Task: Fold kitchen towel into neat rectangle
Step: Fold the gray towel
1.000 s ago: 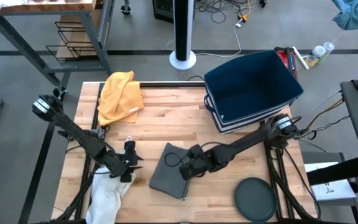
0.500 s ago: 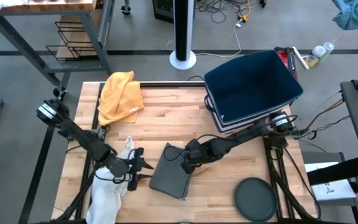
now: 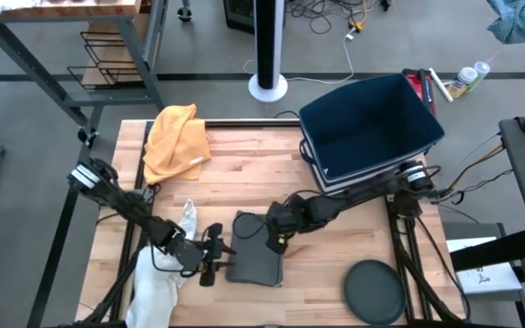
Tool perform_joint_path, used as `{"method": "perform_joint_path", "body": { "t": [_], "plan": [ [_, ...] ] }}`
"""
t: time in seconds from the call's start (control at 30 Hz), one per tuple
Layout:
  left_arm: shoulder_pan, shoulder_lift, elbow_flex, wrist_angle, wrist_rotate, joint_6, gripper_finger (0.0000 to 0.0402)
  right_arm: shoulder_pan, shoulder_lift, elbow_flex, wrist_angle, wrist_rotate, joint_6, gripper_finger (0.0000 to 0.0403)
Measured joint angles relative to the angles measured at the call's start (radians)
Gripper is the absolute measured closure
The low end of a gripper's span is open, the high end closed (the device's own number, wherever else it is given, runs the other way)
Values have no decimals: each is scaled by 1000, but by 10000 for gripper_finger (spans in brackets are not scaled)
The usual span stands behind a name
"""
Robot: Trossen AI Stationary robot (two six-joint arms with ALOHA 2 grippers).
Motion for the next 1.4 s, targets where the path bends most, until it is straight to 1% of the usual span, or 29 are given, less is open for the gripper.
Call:
{"method": "perform_joint_path", "body": {
  "t": [0.1, 0.23, 0.37, 0.47, 0.57, 0.73, 0.83, 0.97, 1.13, 1.23, 1.3, 1.4],
  "plan": [
    [50, -7, 24, -9, -1, 13, 262, 44, -20, 8, 8, 0, -86, 167],
    [137, 4, 41, -9, -1, 42, 258, 119, -16, 11, 63, -3, -150, 173],
    [217, 56, 61, -8, 8, 70, 251, 194, 36, 8, 177, -4, -168, 177],
    [263, 108, 63, -12, 24, 70, 246, 223, 69, 18, 249, -6, -158, 178],
    [290, 167, 65, -6, 28, 70, 242, 232, 88, 22, 256, -2, -149, 177],
    [303, 221, 67, 27, 15, 69, 239, 235, 99, 20, 159, -2, -126, 179],
    [303, 226, 65, 33, 13, 69, 243, 237, 95, 21, 57, -3, -104, 184],
    [305, 223, 61, 40, 17, 95, 249, 250, 89, 28, -32, -4, -95, 187],
    [307, 218, 59, 41, 17, 110, 253, 281, 89, 124, -33, -7, -129, 181],
    [308, 217, 58, 42, 17, 114, 251, 296, 94, 171, 13, -5, -160, 179],
    [308, 215, 58, 41, 17, 118, 248, 310, 123, 188, 44, -10, -186, 181],
    [308, 214, 58, 41, 16, 122, 243, 319, 194, 210, 27, -11, -201, 189]
  ]
}}
